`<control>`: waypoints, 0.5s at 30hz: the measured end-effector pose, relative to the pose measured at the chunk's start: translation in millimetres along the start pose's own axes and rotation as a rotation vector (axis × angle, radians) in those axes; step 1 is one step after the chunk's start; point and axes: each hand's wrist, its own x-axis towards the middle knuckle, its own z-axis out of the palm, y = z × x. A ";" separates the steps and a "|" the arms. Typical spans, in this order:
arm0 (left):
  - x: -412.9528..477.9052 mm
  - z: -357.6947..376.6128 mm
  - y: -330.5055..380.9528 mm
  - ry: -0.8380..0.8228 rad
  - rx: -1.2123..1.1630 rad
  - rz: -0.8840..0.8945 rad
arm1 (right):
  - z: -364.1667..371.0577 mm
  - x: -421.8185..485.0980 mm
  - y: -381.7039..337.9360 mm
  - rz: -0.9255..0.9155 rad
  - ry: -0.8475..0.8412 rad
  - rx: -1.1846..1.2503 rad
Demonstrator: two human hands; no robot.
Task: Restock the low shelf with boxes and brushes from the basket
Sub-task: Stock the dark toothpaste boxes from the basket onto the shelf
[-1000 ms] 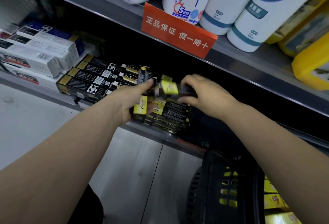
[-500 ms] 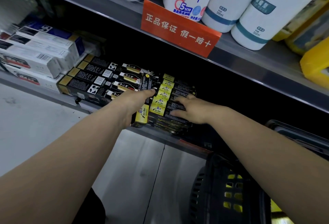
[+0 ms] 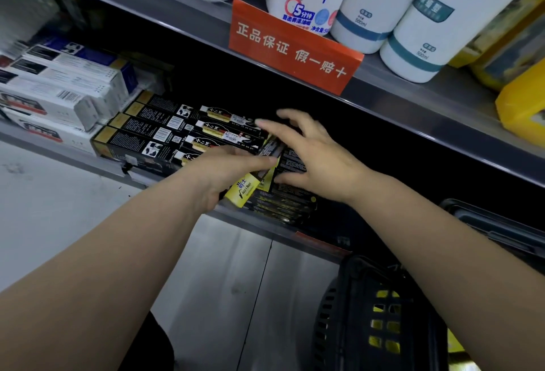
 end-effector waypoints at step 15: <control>3.7 18.9 -9.7 0.026 0.242 -0.056 | 31.2 18.6 57.1 0.489 -0.344 0.009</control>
